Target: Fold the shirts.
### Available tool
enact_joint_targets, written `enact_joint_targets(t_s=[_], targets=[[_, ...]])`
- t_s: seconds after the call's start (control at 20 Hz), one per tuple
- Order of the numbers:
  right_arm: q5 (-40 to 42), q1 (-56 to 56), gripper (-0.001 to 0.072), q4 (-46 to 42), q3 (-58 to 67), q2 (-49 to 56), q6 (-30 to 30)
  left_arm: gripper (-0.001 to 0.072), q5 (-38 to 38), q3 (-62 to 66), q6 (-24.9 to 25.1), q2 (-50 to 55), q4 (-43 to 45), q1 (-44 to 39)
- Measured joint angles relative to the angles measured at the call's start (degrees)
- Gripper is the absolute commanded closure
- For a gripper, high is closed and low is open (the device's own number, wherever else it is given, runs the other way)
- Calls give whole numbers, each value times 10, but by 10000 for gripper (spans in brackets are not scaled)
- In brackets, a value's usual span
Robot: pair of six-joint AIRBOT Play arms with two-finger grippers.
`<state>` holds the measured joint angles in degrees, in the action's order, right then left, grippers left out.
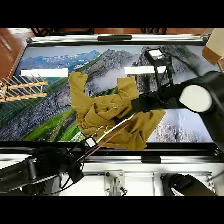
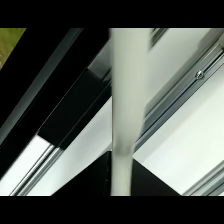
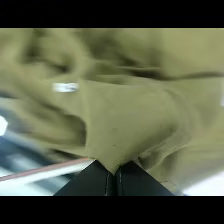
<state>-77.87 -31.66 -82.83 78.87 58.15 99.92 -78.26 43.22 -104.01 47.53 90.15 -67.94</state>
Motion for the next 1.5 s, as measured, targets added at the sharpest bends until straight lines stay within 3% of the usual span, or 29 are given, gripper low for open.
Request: enact_joint_targets(t_s=[0.2,0.45,0.7,0.75,0.8,0.85,1.0,1.25,1.35,1.5], targets=[[3,0,653,113,0,-30,-1,666,39,33,-29,27,12,4],[-4,0,653,172,0,-39,10,666,50,74,-41,39,24,36],[4,0,653,191,0,-41,14,664,107,83,-47,76,1,55],[4,0,635,196,0,-41,15,665,113,84,-49,86,-1,57],[4,0,460,198,0,-41,17,665,119,84,-49,96,-3,59],[3,0,190,198,0,-41,19,665,124,85,-49,103,-3,60],[-17,0,169,183,0,-42,22,665,123,85,-52,106,-1,62],[-45,40,168,38,16,-62,18,665,78,86,-45,83,21,67],[-44,101,168,-3,24,-65,0,665,69,88,-26,76,23,69],[-58,242,169,11,29,-37,-75,666,59,90,-1,72,26,80]])
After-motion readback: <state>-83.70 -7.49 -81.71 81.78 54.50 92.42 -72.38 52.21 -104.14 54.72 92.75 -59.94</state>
